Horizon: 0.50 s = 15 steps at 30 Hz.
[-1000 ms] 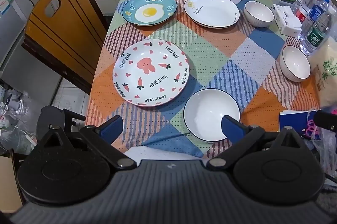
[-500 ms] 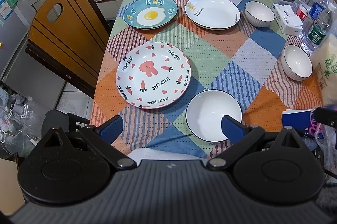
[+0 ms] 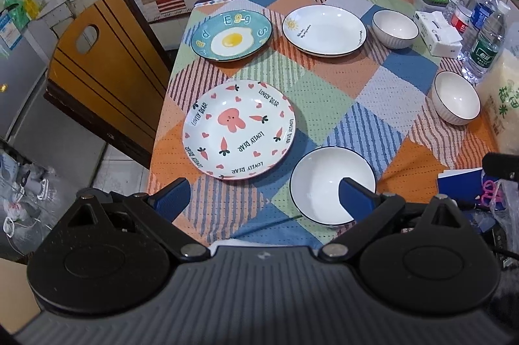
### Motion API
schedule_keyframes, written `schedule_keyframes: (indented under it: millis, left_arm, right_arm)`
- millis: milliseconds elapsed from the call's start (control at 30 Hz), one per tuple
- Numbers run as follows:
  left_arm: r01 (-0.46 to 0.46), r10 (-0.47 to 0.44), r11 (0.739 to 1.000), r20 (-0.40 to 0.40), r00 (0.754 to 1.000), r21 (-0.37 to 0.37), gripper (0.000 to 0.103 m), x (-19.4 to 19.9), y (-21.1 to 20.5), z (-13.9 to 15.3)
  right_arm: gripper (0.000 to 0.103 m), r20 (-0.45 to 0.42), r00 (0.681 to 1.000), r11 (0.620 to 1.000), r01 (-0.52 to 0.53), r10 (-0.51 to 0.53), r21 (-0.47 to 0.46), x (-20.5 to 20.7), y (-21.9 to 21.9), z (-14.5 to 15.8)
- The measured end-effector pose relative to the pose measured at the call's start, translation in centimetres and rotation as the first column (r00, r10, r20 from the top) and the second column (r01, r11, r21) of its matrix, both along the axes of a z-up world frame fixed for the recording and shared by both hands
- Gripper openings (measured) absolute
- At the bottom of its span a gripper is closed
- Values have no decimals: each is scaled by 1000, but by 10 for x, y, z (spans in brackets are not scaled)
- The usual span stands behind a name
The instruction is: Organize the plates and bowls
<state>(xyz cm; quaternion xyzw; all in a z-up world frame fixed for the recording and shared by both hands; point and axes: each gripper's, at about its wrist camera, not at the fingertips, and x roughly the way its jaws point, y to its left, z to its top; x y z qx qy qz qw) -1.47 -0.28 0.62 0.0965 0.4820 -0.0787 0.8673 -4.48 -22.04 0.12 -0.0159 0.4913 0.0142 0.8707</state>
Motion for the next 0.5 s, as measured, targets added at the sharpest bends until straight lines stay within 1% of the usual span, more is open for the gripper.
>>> schedule_keyframes:
  millis: [100, 367, 467, 500]
  left_arm:
    - [-10, 9, 1000, -5, 1000, -13, 98, 1, 2, 0]
    - [-35, 35, 999, -15, 999, -25, 99, 4, 7, -3]
    - [-38, 38, 999, 11, 999, -26, 100, 3, 8, -1]
    - [-38, 38, 999, 17, 999, -21, 100, 3, 8, -1]
  right_arm:
    - [103, 18, 1000, 1000, -1, 1, -8, -1, 1, 2]
    - [103, 10, 1000, 1000, 4, -4, -1, 1, -1, 0]
    - [103, 24, 1000, 1000, -4, 4, -17, 2, 0, -2]
    - [103, 31, 1000, 999, -1, 2, -36, 3, 0, -4]
